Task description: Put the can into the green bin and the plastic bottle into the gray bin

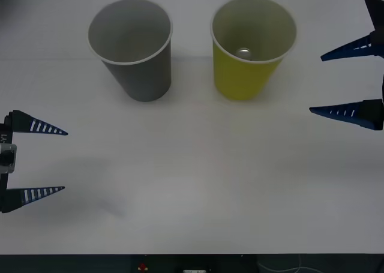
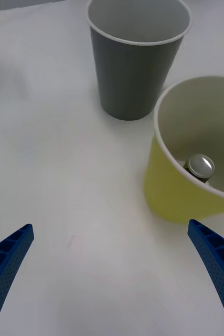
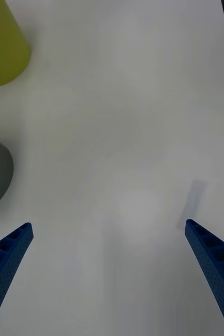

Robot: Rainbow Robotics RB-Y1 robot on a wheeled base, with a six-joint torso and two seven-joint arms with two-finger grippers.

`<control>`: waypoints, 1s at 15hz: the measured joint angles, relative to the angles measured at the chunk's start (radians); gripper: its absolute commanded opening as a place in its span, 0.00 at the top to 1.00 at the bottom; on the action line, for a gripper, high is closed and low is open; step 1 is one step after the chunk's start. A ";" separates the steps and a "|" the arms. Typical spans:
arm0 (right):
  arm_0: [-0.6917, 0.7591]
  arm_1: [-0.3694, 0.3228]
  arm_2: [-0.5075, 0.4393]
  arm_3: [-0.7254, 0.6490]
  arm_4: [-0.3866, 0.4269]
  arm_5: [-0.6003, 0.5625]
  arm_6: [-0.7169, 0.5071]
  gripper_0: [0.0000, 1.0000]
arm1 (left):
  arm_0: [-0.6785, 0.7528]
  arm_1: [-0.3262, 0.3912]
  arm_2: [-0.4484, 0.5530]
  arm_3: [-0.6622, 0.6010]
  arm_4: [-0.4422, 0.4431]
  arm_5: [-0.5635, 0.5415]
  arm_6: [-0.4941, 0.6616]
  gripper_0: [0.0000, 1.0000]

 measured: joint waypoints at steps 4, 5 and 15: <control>0.178 -0.002 -0.087 -0.016 -0.079 0.000 0.196 0.00 | 0.000 0.000 0.000 0.000 0.000 0.000 0.000 0.00; 0.213 -0.002 -0.100 -0.015 -0.091 0.000 0.246 0.00 | 0.000 0.000 0.000 0.000 0.000 0.000 0.000 0.00; 0.372 0.010 -0.123 0.066 -0.144 -0.023 0.505 0.00 | 0.000 0.000 0.000 0.000 0.000 0.000 0.000 0.00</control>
